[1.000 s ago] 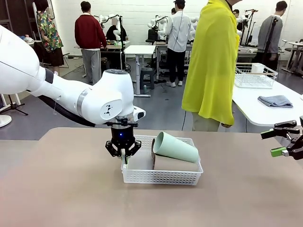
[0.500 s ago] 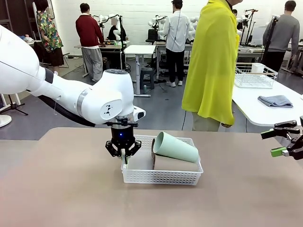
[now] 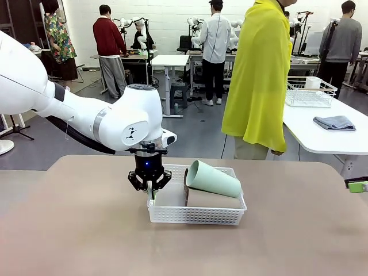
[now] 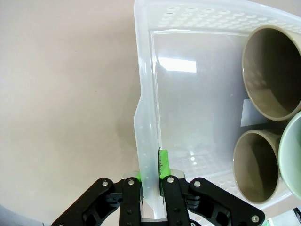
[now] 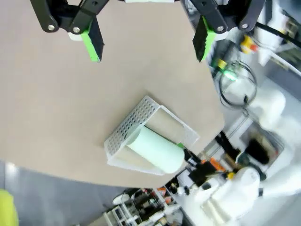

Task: Clean and organize the cups into the basket.
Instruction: Move the Organizing basket back to the left side of the table.

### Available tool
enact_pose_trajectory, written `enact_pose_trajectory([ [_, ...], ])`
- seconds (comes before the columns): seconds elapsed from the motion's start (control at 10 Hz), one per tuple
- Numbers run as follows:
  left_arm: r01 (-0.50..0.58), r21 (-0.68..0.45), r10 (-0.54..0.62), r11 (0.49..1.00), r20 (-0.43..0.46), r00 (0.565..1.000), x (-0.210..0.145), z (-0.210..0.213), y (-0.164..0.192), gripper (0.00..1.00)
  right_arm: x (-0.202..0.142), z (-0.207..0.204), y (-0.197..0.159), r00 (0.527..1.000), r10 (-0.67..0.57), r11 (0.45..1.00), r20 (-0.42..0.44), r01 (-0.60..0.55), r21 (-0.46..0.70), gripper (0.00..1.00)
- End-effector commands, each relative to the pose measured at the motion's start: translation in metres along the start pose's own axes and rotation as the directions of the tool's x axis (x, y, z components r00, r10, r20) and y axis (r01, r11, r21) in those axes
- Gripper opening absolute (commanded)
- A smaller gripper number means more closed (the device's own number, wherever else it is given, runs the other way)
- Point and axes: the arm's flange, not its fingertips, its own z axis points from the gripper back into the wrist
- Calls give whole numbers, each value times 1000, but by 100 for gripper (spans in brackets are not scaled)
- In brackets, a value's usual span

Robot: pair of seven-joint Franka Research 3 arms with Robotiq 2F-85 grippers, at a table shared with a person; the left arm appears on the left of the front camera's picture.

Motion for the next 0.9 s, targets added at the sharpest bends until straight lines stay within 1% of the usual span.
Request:
enact_pose_trajectory([
  [0.0,-1,-5,1,1000,7,1000,0,3,-2,0,11,-12,4,986,160,987,-43,-160,0,100],
  [0.3,-1,-5,1,1000,7,1000,0,3,-2,0,11,-12,4,986,160,987,-43,-160,0,100],
  [0.4,-1,-5,1,1000,7,1000,0,3,-2,0,8,-6,5,995,97,995,-27,-97,10,100],
  [0.5,-1,-5,1,1000,7,1000,0,3,-2,0,12,-3,2,997,-23,977,77,6,214,100],
  [0.6,-1,-5,1,1000,7,1000,0,3,-2,0,13,7,4,980,-166,889,109,101,447,100],
  [0.7,-1,-5,1,1000,7,1000,0,3,-2,0,11,18,5,971,-220,836,93,139,530,100],
  [0.8,-1,-5,1,1000,7,1000,0,3,-2,0,8,26,3,967,-249,800,61,170,575,100],
])
